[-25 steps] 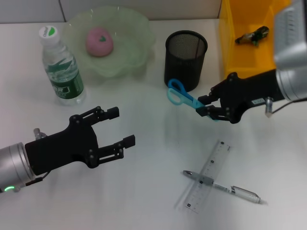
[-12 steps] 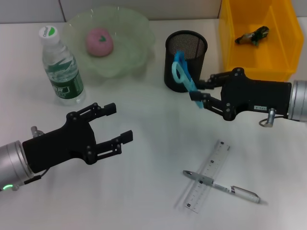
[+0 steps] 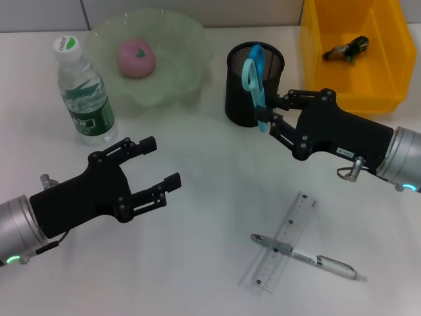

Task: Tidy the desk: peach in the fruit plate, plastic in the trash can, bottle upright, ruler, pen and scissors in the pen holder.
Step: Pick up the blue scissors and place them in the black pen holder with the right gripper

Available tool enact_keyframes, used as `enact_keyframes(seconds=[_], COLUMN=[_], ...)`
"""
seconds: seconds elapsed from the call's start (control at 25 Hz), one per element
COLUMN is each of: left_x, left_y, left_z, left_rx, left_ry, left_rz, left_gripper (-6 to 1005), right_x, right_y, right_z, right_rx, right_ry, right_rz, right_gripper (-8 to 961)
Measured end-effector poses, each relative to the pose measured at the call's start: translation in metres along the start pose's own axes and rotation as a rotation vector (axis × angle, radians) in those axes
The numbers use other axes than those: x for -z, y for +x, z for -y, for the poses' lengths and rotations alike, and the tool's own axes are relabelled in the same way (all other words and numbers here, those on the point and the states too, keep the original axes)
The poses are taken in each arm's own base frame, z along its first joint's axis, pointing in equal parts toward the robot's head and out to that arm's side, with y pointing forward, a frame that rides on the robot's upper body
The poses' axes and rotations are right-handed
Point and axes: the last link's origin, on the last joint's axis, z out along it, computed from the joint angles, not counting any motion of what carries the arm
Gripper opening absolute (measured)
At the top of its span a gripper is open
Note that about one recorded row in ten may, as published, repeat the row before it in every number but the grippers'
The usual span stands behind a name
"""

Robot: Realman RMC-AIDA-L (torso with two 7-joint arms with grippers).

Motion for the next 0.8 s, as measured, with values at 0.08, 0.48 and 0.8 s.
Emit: enact_keyframes(seconds=[0.08, 0.48, 0.8], left_x=[-0.0012, -0.0026, -0.0013], left_y=[-0.0002, 0.0001, -0.0011], left_z=[-0.0007, -0.0015, -0.0034], left_rx=[-0.002, -0.002, 0.008], left_ry=[-0.001, -0.009, -0.009], left_rz=[-0.004, -0.005, -0.008], left_gripper=[799, 799, 799], right_x=[-0.0027, -0.0079, -0.0079], right_y=[0.0026, 0.0045, 0.0032], right_z=[-0.0036, -0.0096, -0.0090], right_rx=[0.007, 0.028, 0.069], right_ry=[0.013, 0.014, 0.020], right_rz=[0.013, 0.032, 0.041], right_gripper=[205, 205, 205])
